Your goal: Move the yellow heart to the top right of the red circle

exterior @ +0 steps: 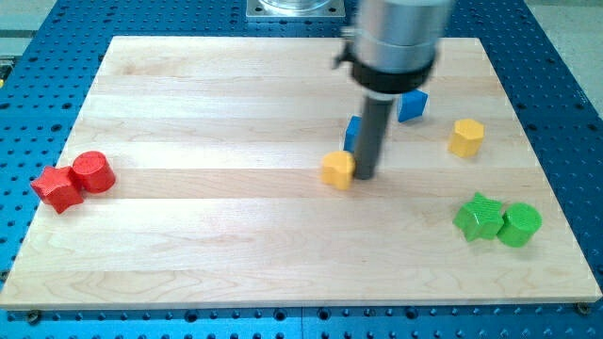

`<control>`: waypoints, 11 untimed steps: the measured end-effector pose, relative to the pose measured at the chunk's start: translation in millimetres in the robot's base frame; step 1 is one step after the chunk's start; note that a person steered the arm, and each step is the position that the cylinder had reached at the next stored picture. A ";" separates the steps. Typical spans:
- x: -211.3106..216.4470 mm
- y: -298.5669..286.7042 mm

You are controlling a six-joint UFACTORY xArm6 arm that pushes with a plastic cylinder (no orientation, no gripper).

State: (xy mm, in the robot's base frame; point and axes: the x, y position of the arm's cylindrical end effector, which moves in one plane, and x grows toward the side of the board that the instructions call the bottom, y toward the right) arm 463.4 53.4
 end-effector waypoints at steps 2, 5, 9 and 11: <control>17.6 -35.7; 58.7 -134.7; 2.1 -155.1; -50.2 -164.9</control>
